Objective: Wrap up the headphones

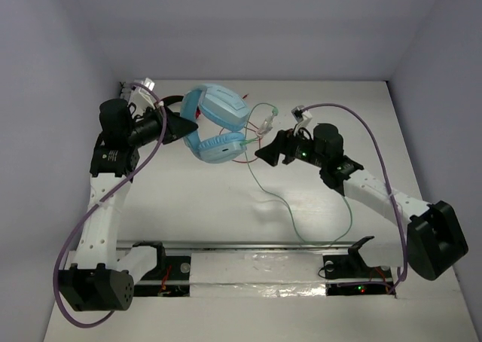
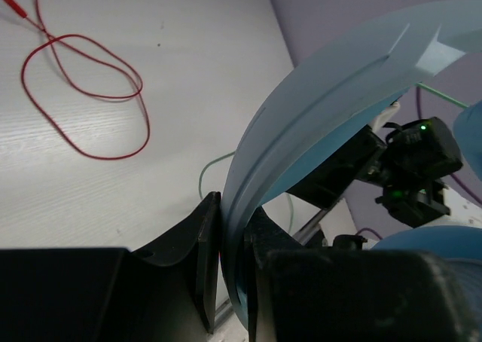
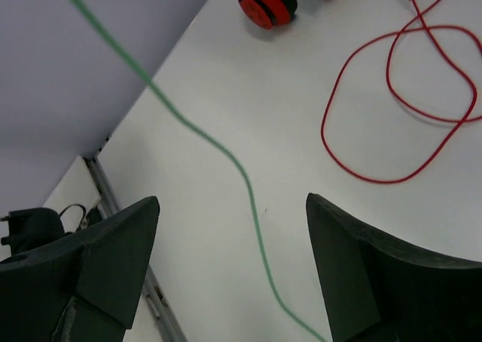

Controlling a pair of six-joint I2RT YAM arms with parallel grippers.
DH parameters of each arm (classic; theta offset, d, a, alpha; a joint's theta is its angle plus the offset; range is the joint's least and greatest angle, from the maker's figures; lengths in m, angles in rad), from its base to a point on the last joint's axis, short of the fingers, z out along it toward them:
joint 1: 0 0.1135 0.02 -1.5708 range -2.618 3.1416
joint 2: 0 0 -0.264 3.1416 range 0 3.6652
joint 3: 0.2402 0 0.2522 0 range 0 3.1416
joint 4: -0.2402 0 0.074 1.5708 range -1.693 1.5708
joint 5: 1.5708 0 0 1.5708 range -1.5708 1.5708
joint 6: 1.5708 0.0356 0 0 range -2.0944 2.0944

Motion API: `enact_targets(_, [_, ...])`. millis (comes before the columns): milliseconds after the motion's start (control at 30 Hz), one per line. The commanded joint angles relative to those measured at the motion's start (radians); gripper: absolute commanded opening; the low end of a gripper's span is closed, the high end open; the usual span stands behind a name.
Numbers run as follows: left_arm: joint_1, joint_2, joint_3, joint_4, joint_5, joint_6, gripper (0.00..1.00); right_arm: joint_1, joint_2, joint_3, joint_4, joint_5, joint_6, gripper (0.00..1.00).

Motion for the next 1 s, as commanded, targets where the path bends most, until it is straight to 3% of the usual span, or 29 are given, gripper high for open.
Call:
enact_targets(0, [-0.004,-0.045,-0.003,0.202,0.118,-0.130,0.00,0.005,0.033,0.008,0.253,0.035,0.018,0.84])
enact_targets(300, [-0.013,-0.065,-0.037,0.232,0.123,-0.150,0.00,0.005,0.189,0.078,0.485,-0.079,0.085,0.84])
enact_targets(500, [-0.022,-0.073,-0.053,0.229,0.108,-0.144,0.00,0.016,0.245,0.109,0.579,-0.175,0.140,0.78])
enact_targets(600, [-0.022,-0.073,-0.054,0.229,0.092,-0.143,0.00,0.016,0.245,0.089,0.603,-0.183,0.145,0.68])
enact_targets(667, [-0.022,-0.073,-0.057,0.229,0.086,-0.143,0.00,0.016,0.229,0.072,0.634,-0.183,0.151,0.54])
enact_targets(733, [-0.032,-0.074,-0.056,0.222,0.069,-0.135,0.00,0.016,0.225,0.078,0.631,-0.215,0.154,0.32])
enact_targets(800, [-0.032,-0.077,-0.060,0.215,0.054,-0.124,0.00,0.016,0.222,0.078,0.629,-0.238,0.154,0.40])
enact_targets(867, [-0.041,-0.082,-0.077,0.222,0.051,-0.127,0.00,0.025,0.223,0.074,0.649,-0.247,0.160,0.59])
enact_targets(967, [-0.050,-0.081,-0.085,0.237,0.043,-0.135,0.00,0.025,0.257,0.098,0.662,-0.290,0.179,0.68])
